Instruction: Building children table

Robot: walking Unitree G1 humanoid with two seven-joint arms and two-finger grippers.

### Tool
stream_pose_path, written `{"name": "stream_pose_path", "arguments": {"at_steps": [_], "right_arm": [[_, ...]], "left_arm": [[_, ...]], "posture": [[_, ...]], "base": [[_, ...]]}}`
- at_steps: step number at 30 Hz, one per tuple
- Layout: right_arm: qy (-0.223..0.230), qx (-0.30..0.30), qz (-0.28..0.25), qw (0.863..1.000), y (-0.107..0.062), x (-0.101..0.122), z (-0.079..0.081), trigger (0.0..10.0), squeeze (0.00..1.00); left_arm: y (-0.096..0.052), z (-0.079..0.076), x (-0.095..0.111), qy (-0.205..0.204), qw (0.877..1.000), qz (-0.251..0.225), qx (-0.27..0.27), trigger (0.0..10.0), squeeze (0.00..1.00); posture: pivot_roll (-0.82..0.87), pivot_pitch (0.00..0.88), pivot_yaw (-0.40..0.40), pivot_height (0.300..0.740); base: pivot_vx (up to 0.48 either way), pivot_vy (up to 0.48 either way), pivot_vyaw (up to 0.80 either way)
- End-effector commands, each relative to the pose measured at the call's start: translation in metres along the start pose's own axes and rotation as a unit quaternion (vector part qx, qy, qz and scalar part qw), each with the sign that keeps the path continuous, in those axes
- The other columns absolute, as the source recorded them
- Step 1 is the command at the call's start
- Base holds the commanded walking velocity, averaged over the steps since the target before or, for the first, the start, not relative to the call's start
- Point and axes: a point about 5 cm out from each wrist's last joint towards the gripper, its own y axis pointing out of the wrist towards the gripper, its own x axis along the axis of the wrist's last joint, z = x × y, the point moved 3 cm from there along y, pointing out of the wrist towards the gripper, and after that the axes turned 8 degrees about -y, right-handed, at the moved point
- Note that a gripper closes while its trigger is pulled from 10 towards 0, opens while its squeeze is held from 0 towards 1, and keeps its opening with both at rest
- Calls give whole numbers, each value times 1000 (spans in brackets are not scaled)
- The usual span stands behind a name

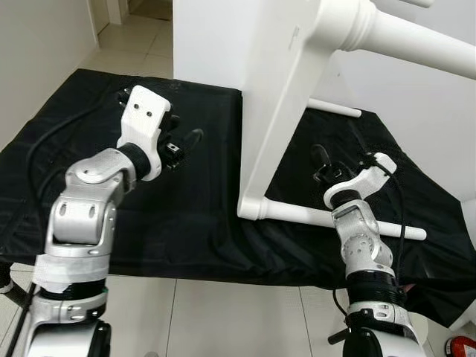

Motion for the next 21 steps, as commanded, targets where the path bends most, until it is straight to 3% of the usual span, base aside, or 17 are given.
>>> {"name": "stream_pose_path", "arguments": {"at_steps": [1, 3, 4, 5, 8, 9, 14, 15, 16, 17, 21], "right_arm": [[-27, -4, -3, 1000, -5, 2, -6, 10000, 0], [-49, 2, -1, 999, -9, 1, -5, 10000, 0], [-60, 10, 4, 998, -15, -1, -4, 10000, 1000], [-78, 15, 6, 997, -20, -2, -4, 10000, 1000], [-89, 18, 7, 996, -23, -2, -4, 10000, 1000], [-97, 25, 7, 995, -25, -2, -3, 10000, 1000], [-125, 59, 15, 990, -33, -3, 3, 10000, 1000], [-137, 97, 20, 986, -38, -2, 11, 10000, 1000], [-137, 97, 20, 986, -38, -2, 11, 10000, 1000], [-150, 130, 26, 980, -42, -3, 18, 10000, 0], [-172, 191, 39, 966, -49, -4, 30, 10000, 0]], "left_arm": [[3, 1, -4, -1, 1000, 5, 21, 10000, 0], [4, 3, -7, -1, 999, 6, 32, 10000, 0], [3, 4, -11, -9, 999, 8, 42, 10000, 0], [2, 6, -16, -17, 998, 12, 51, 10000, 122], [1, 7, -19, -23, 998, 14, 58, 10000, 122], [0, 9, -20, -33, 997, 10, 65, 10000, 1000], [-4, 11, -28, -27, 996, 24, 77, 10000, 1000], [-6, 11, -33, -13, 996, 37, 78, 10000, 918], [-6, 11, -33, -13, 996, 37, 78, 10000, 918], [-8, 10, -36, -6, 996, 46, 79, 10000, 0], [-11, 10, -42, 3, 995, 57, 80, 10000, 0]], "posture": [[93, 0, -163, 740], [92, 0, -163, 740], [92, 0, -163, 740], [92, 0, -163, 740], [92, 0, -163, 740], [92, 0, -163, 740], [80, 0, -150, 740], [77, 0, -146, 740], [77, 0, -146, 740], [74, 0, -143, 740], [72, 0, -145, 740]], "base": [[0, 0, 0], [0, 0, 0], [0, 0, 0], [0, 0, 0], [0, 0, 0], [0, 0, 0], [0, 0, 0], [0, 0, 0], [0, 0, 0], [0, 0, 0], [0, 0, 0]]}}
